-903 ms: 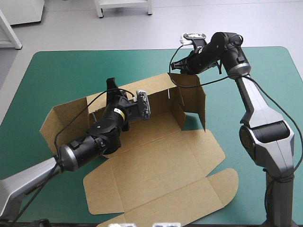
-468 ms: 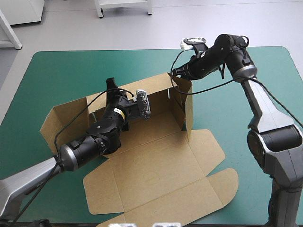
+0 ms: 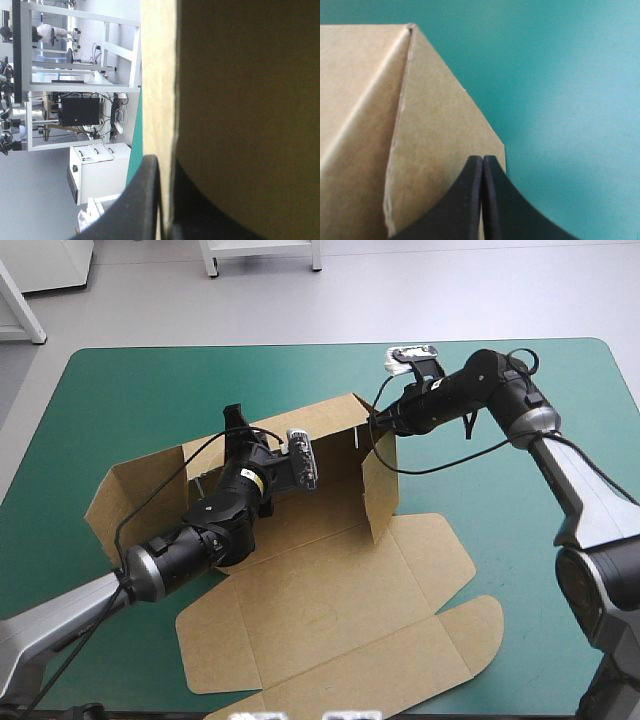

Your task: Fold the box

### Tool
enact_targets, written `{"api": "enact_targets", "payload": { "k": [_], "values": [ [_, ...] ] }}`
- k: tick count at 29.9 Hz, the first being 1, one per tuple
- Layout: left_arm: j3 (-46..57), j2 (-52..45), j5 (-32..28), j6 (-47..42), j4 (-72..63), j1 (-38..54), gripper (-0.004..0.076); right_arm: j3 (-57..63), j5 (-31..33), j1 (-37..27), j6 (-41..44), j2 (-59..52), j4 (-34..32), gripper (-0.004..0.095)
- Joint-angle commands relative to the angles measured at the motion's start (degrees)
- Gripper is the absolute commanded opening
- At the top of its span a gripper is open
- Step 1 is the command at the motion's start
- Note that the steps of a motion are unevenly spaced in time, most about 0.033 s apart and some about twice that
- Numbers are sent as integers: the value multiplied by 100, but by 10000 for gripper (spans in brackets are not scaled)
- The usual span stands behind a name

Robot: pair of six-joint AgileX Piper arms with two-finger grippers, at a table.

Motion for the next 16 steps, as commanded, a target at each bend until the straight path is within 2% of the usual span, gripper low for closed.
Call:
{"api": "enact_targets", "payload": {
  "k": [1,7,12,16],
  "values": [
    [-64,-167,30,-141,-206,-36,-8,579,-925,-28,-854,-763,665,-17],
    [-64,-167,-17,-151,-206,-36,-8,1687,-1642,-28,-2427,-1281,1425,-17],
    [-64,-167,-26,-213,-206,-36,-8,2441,-1713,-99,-3883,-1490,2451,-17],
    [-64,-167,-26,-213,-206,-36,-8,2687,-1580,-135,-4538,-1537,2659,-17]
  ]
}}
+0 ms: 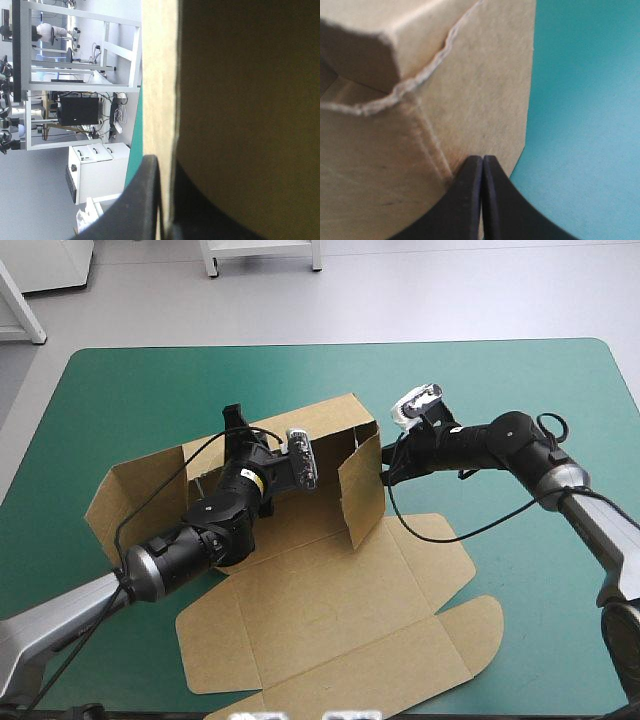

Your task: Fold the box

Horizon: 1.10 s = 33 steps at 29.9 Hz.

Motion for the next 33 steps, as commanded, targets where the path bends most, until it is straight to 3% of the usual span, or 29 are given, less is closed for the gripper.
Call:
{"api": "enact_targets", "payload": {
  "k": [1,5,8,11,13,17,33],
  "values": [
    [-64,-167,3,-162,-206,-36,-8,-35,-5,-51,-507,-312,418,-15],
    [-64,-167,-13,-185,-224,-36,-8,-72,301,-51,-507,-312,311,91],
    [-64,-167,-13,-185,-224,-36,-8,-72,487,-51,-382,-312,298,334],
    [-64,-167,-13,-185,-224,-36,-8,-72,502,-51,-277,-312,300,646],
    [-64,-167,-13,-185,-224,-36,-8,-72,584,-51,-180,-312,322,739],
    [-64,-167,-13,-185,-224,-36,-8,-72,725,-51,-286,-312,427,710],
    [-64,-167,-32,-222,-224,-36,-8,-62,128,105,-937,-288,891,696]
  ]
}}
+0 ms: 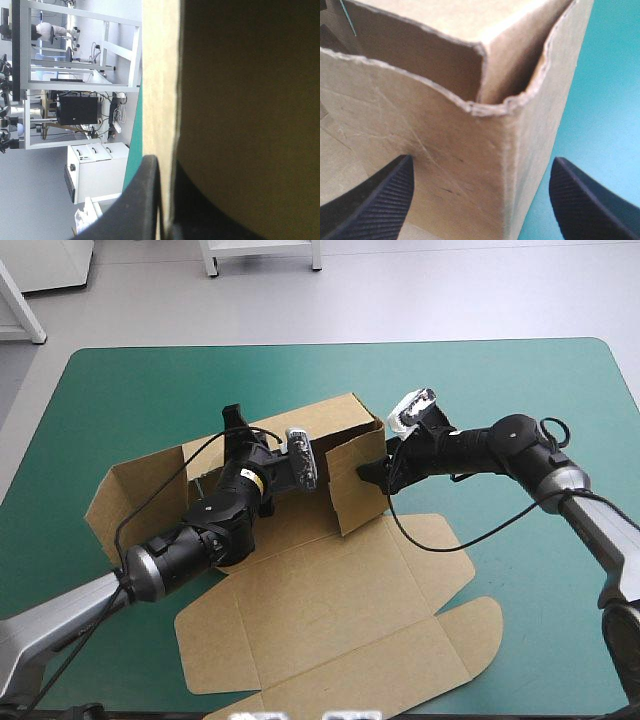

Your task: Fold the box

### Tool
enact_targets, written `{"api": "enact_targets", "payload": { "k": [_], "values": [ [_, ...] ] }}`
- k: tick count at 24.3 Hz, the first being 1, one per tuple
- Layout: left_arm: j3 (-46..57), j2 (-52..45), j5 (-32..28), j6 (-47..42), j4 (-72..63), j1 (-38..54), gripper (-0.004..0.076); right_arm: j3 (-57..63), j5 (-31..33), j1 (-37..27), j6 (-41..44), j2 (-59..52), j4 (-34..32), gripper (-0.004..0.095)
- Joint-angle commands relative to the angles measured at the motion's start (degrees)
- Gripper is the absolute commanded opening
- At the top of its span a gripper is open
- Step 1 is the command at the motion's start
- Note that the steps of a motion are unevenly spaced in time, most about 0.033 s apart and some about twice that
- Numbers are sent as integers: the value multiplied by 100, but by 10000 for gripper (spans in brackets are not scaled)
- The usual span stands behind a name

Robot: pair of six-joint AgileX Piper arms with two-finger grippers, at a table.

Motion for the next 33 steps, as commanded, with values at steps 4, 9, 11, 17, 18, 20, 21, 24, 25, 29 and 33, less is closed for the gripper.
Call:
{"api": "enact_targets", "payload": {
  "k": [4,9,11,17,18,20,21,24,25,29,33],
  "values": [
    [-75,-167,-19,-192,-224,-36,-8,-149,-818,405,-81,-269,68,664],
    [-75,-167,-19,-192,-224,-36,-8,-149,-1544,785,589,-269,-449,648],
    [-75,-167,5,-201,-224,-36,-8,-130,-1835,896,931,-269,-733,632],
    [-75,-167,11,-306,-203,-36,-8,-105,-2159,927,946,-269,-711,598],
    [-75,-167,-3,-306,-203,-36,-8,-105,-2203,927,946,-269,-698,584],
    [-75,-167,-17,-306,-203,-36,-8,-105,-2321,940,946,-269,-659,535],
    [-75,-167,-17,-306,-203,-36,-8,-105,-2384,974,946,-259,-659,505],
    [-75,-167,-6,-306,-203,-36,-8,-105,-2595,1231,811,-112,-670,439],
    [-75,-167,6,-306,-203,-36,-8,-105,-2646,1262,811,-46,-681,419],
    [-75,-167,33,-290,-188,-36,-8,-105,-2687,1358,824,45,-741,-10],
    [-75,-167,43,-290,-188,-36,-8,-105,-2665,1393,814,50,-728,3]
  ]
}}
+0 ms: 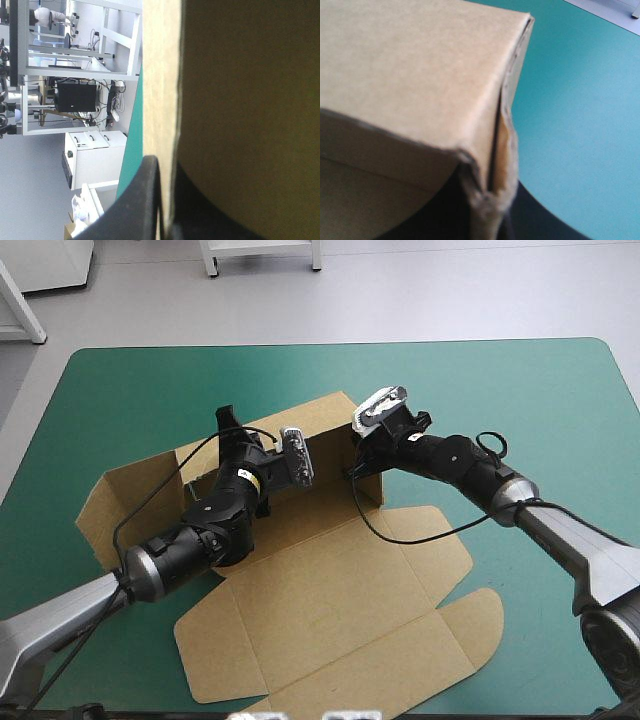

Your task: Fold the box

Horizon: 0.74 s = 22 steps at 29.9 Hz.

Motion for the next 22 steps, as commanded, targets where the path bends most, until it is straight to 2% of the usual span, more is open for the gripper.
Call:
{"api": "enact_targets", "payload": {
  "k": [1,7,9,11,17,19,22],
  "values": [
    [-85,-162,-166,-144,-189,-41,-8,-160,284,133,-146,-191,28,3],
    [-85,-162,-191,-155,-189,-41,-7,-160,297,157,-96,-191,49,3],
    [-85,-162,-226,-155,-189,-41,27,-160,297,157,-67,-191,49,3],
    [-85,-162,-254,-155,-189,-41,102,-160,297,157,-56,-191,49,3],
    [-85,-162,-228,-218,-189,-322,396,-160,144,157,-15,-191,75,3],
    [-85,-162,-65,-313,-147,-508,430,-160,91,157,-15,-191,75,3],
    [-85,-183,289,-381,-18,-796,430,-160,67,157,-6,-191,75,3]
  ]
}}
